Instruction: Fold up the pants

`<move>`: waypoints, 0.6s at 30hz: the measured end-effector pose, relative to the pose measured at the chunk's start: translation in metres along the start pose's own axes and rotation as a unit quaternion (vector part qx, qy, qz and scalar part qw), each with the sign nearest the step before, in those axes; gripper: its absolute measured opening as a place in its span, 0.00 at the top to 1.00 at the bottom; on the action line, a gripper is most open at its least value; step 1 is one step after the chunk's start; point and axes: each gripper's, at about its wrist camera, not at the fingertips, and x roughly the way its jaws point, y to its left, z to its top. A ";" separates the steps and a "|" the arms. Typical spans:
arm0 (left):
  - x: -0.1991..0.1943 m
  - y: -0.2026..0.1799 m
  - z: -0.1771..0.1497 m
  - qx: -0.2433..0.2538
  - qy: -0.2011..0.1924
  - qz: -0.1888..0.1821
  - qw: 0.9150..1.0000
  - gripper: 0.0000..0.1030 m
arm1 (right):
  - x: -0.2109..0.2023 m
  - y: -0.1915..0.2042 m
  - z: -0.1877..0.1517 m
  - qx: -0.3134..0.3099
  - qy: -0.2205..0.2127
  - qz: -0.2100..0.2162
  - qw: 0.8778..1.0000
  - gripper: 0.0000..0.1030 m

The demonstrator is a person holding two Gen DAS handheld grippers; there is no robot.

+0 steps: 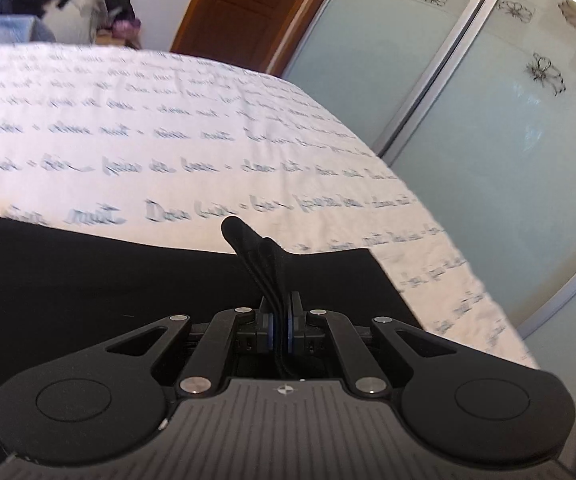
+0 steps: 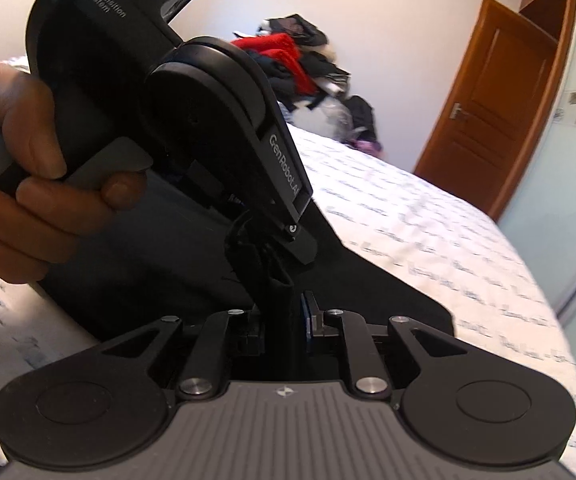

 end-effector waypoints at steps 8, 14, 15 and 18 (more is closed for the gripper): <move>-0.018 0.031 -0.003 -0.008 -0.005 0.028 1.000 0.91 | 0.009 0.018 0.008 -0.003 -0.004 0.048 0.999 0.84; -0.029 0.046 -0.009 -0.012 -0.003 0.048 0.999 0.91 | 0.015 0.029 0.010 -0.002 -0.005 0.078 0.997 0.84; -0.031 0.048 -0.010 -0.014 -0.002 0.052 0.999 0.91 | 0.011 0.026 0.011 -0.002 -0.006 0.082 0.997 0.84; -0.033 0.054 -0.014 -0.018 0.001 0.057 0.998 0.91 | 0.012 0.027 0.013 -0.003 -0.005 0.091 0.996 0.84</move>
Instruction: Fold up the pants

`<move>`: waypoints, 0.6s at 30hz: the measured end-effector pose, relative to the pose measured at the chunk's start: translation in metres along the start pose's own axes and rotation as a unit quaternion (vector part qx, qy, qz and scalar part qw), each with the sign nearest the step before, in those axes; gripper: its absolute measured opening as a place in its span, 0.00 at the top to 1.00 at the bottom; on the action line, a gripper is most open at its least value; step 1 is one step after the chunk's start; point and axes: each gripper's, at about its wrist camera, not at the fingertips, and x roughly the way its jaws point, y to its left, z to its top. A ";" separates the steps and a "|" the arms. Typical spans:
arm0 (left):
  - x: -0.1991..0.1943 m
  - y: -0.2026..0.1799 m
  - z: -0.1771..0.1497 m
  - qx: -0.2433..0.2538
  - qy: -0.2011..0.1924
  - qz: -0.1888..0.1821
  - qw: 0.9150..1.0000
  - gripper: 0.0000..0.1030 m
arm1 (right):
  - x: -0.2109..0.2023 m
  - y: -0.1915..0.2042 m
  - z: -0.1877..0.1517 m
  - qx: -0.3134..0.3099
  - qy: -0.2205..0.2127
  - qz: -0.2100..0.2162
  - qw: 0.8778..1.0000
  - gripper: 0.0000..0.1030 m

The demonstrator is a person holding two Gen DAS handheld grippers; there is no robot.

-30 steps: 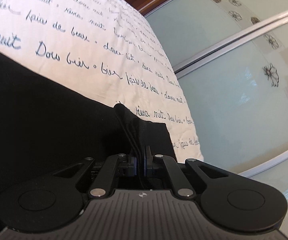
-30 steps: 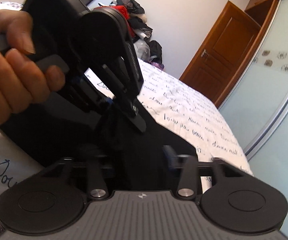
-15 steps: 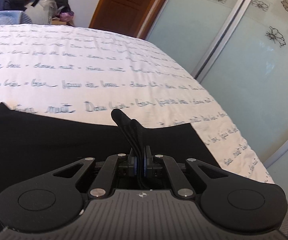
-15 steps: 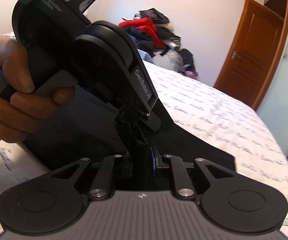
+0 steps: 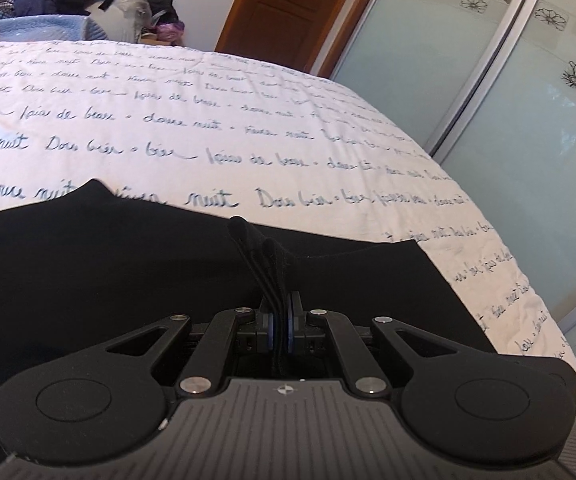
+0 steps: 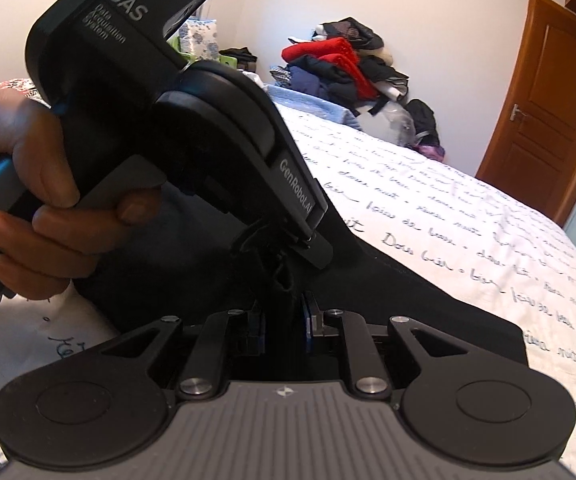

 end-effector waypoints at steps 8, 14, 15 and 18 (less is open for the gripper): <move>-0.004 0.009 -0.003 -0.002 -0.003 0.009 1.000 0.91 | 0.002 0.003 0.003 -0.001 0.002 0.012 1.000 0.84; -0.007 0.011 -0.005 0.004 -0.007 0.019 1.000 0.91 | 0.000 0.006 0.004 0.000 0.006 0.018 1.000 0.84; -0.007 0.011 -0.006 0.005 -0.008 0.020 1.000 0.91 | 0.002 0.004 0.005 -0.001 0.007 0.019 1.000 0.84; -0.009 0.013 -0.006 0.003 -0.008 0.022 1.000 0.91 | 0.007 0.002 0.008 -0.003 0.009 0.021 1.000 0.84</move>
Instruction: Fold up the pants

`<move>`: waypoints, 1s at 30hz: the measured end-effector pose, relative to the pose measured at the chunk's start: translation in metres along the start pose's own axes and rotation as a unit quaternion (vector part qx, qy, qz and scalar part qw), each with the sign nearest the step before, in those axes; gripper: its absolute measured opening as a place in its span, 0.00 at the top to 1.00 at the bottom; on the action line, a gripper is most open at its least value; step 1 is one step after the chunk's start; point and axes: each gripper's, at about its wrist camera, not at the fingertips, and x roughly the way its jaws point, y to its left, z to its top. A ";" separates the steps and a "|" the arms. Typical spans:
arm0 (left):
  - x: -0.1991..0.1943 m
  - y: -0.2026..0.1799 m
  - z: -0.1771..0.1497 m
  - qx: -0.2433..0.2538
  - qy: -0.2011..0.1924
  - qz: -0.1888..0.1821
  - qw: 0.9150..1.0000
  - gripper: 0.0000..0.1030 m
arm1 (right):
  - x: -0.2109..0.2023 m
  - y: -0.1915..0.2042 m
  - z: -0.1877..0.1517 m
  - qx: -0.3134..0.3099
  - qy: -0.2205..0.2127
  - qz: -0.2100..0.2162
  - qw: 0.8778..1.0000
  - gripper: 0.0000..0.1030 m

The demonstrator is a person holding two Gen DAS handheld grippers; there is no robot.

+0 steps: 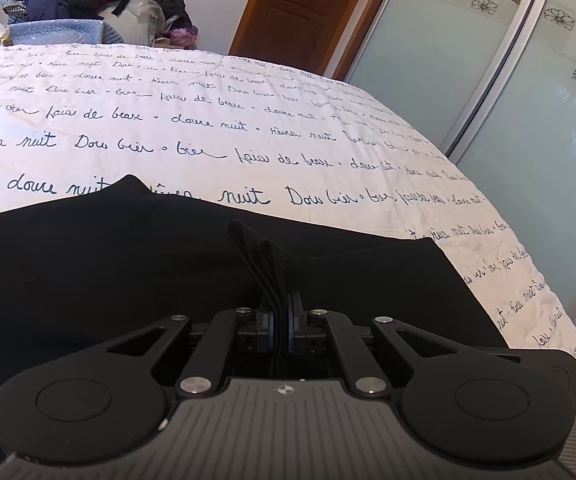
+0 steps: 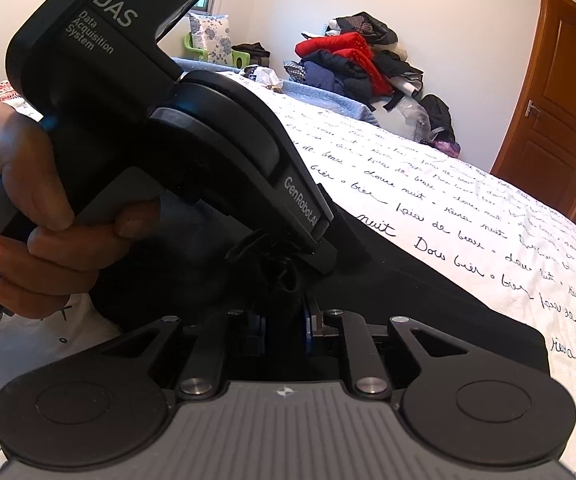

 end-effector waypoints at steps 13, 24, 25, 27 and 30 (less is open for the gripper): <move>0.001 0.009 -0.002 -0.007 -0.001 0.008 1.000 0.90 | 0.007 -0.007 0.002 -0.003 0.006 0.007 1.000 0.84; -0.027 0.024 0.002 -0.008 -0.015 0.082 0.996 0.58 | -0.002 -0.022 0.010 0.040 0.002 0.039 0.998 0.37; -0.032 0.025 0.002 -0.001 -0.019 0.099 0.995 0.52 | -0.006 -0.023 0.012 0.047 -0.003 0.054 0.997 0.37; -0.040 0.028 0.000 0.017 -0.027 0.137 0.990 0.47 | -0.013 -0.027 0.017 0.071 -0.022 0.087 0.993 0.38; -0.050 0.034 -0.006 0.044 -0.037 0.195 0.979 0.41 | -0.014 -0.039 0.021 0.123 -0.046 0.108 0.986 0.38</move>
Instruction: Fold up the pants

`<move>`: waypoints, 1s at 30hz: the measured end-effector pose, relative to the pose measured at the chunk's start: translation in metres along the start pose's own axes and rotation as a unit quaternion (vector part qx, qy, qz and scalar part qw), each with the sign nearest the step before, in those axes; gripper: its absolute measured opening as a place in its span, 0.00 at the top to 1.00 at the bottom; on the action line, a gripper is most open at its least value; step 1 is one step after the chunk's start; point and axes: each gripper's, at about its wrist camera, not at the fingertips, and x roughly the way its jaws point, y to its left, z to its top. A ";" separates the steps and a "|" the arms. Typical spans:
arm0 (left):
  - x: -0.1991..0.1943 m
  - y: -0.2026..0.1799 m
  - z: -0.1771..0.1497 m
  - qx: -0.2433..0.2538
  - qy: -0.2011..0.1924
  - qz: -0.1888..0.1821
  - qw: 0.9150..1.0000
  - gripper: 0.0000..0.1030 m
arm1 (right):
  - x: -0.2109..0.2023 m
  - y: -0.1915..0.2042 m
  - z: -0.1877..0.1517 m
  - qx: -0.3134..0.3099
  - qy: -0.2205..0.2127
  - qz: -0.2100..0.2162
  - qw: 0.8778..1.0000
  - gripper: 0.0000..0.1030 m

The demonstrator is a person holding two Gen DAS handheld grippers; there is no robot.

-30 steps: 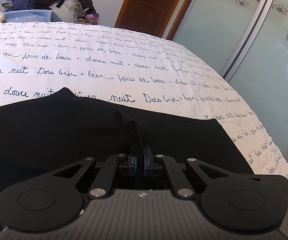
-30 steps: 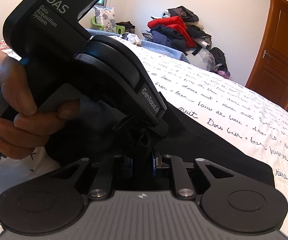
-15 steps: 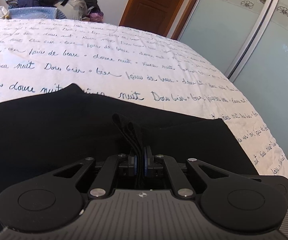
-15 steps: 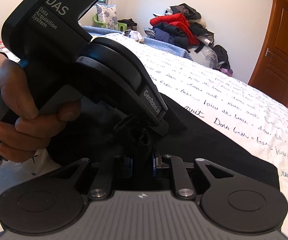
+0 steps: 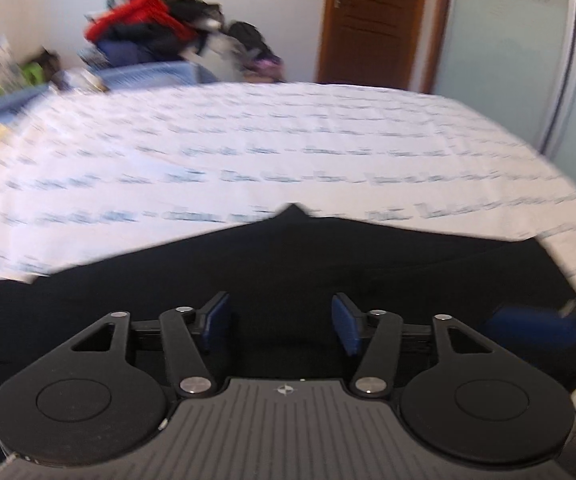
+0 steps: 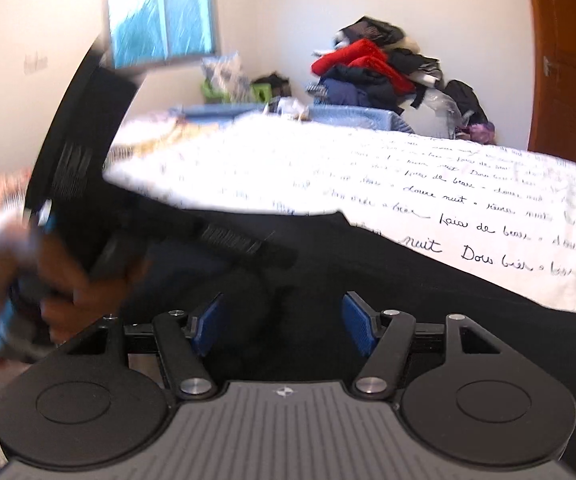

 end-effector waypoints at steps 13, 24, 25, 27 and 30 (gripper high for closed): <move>-0.011 0.037 -0.022 -0.011 0.007 0.052 0.999 0.36 | 0.039 -0.011 -0.009 0.031 0.055 -0.097 0.993 0.37; -0.021 0.055 -0.029 -0.032 0.008 0.062 0.998 0.32 | 0.035 0.017 0.009 -0.035 0.028 -0.099 0.994 0.37; -0.025 0.058 -0.030 -0.035 0.006 0.064 0.997 0.32 | 0.035 0.025 0.013 -0.048 0.019 -0.093 0.994 0.37; -0.037 0.069 -0.034 -0.046 0.000 0.073 0.996 0.31 | 0.037 0.045 0.019 -0.084 0.008 -0.077 0.993 0.37; -0.056 0.099 -0.042 -0.092 -0.002 0.090 0.992 0.30 | 0.041 0.083 0.023 -0.152 -0.005 -0.051 0.987 0.37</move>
